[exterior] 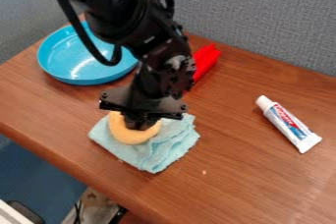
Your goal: Put the yellow ball on the blue plate
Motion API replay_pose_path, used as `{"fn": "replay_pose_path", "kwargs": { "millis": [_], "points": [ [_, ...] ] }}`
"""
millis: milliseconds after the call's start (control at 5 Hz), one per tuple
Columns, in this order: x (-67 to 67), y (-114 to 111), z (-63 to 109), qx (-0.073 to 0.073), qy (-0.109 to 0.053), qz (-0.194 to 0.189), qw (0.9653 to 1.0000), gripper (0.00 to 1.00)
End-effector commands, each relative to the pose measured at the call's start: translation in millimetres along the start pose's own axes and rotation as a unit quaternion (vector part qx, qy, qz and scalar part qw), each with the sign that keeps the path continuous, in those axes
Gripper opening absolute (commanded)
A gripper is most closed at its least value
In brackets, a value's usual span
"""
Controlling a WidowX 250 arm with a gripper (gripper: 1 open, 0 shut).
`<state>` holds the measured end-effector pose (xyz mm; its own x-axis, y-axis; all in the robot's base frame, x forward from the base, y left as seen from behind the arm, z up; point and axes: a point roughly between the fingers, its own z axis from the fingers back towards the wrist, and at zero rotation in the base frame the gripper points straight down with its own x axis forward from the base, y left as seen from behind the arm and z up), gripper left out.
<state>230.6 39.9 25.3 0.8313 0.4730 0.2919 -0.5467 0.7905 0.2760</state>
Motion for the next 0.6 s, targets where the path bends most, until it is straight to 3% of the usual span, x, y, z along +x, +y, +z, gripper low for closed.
{"fn": "replay_pose_path", "kwargs": {
  "millis": [0,200,400],
  "points": [
    [-26.9,24,-29.4,0.054,0.087,0.007,0.9947,1.00],
    [-23.3,26,-19.4,0.040,0.087,0.011,0.9954,0.00],
    [-18.2,28,-7.2,0.022,0.087,0.015,0.9958,0.00]
  ]
}}
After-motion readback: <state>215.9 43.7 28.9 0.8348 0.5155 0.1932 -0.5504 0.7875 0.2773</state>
